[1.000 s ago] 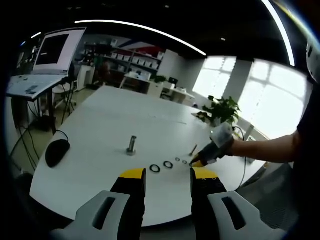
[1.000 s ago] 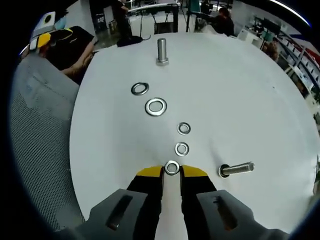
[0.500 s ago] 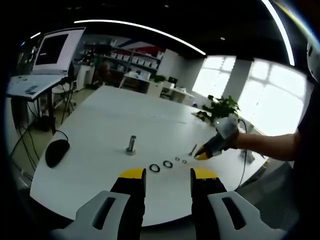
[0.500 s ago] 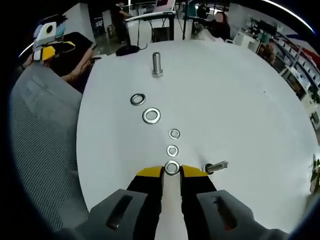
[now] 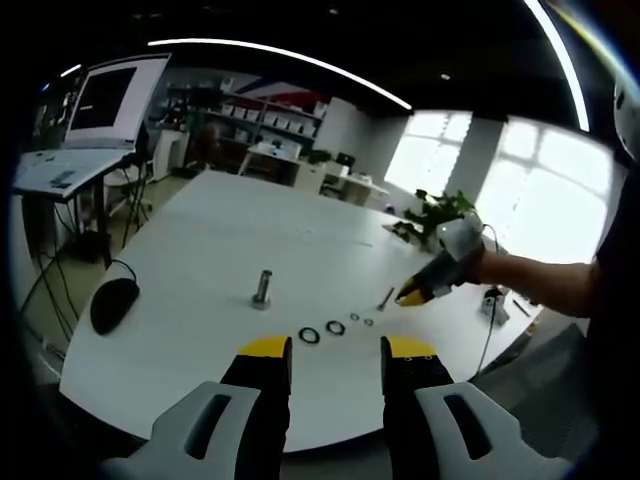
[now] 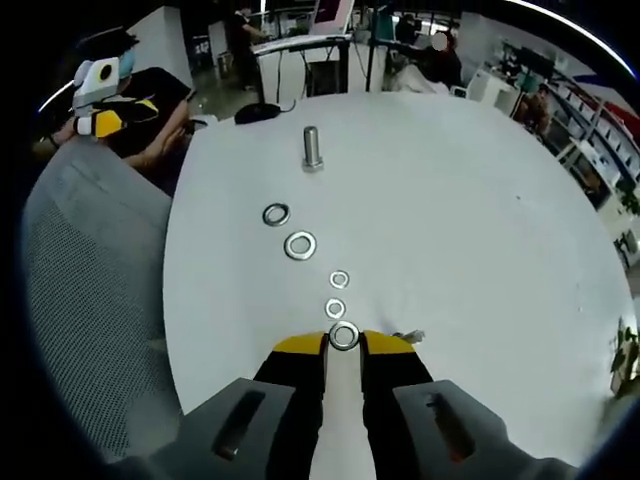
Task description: Place the washer onto the threaded stud by aligning its center hole with the stud, sliding it down to the base, and recovering from edge contact or off-axis alignment until the washer reaches the visible bottom stop.
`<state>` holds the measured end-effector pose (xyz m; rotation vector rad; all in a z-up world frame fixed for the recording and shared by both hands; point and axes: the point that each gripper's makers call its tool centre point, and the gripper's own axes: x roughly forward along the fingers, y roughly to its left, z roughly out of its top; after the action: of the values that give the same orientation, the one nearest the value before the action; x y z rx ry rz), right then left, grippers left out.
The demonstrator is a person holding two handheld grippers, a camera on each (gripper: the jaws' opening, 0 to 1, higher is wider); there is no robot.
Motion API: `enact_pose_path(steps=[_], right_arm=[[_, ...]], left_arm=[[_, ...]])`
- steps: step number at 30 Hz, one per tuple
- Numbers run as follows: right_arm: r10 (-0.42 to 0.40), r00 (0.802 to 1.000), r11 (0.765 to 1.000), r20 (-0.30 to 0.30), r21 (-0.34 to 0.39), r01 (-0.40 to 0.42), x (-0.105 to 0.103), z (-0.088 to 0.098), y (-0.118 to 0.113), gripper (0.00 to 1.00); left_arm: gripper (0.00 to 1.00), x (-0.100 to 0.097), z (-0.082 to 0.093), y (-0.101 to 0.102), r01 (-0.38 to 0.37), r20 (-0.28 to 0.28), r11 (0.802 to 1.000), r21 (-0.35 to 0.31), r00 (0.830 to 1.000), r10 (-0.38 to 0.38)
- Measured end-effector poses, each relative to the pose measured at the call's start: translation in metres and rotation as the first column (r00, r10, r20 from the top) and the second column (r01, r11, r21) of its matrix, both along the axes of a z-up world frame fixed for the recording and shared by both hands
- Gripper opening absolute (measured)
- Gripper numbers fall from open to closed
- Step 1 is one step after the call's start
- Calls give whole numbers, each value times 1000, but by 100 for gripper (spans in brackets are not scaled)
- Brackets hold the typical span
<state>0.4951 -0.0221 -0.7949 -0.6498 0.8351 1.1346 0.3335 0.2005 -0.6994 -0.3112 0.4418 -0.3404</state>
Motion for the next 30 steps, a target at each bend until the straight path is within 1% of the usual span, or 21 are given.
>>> enact_pose_path(steps=[7,12,21,27,30], right_arm=[[4,1000,1000,1,-1,-4,2,2,-2,14],[-14,1000,1000,14,7,14,10,6,-4,14],[-42,998,999,44,27,41,20,14,-6,14],[-60,995,998,77,41,57,27,21,-8,14],[-83,992,995,93,56,78,32,26,-8,14]], left_arm=[[33,0,1,-1,3,-1,1000,5,1000,-3],[34,0,2,0,-6,4,1000,1,1000,6],[34,0,3,0,-8,5,1000,-1,1000,8],[34,0,4,0,-9,11,1000,-3,1000,9],[34,1,5,1,-13,18,1000,-7,1000,13]])
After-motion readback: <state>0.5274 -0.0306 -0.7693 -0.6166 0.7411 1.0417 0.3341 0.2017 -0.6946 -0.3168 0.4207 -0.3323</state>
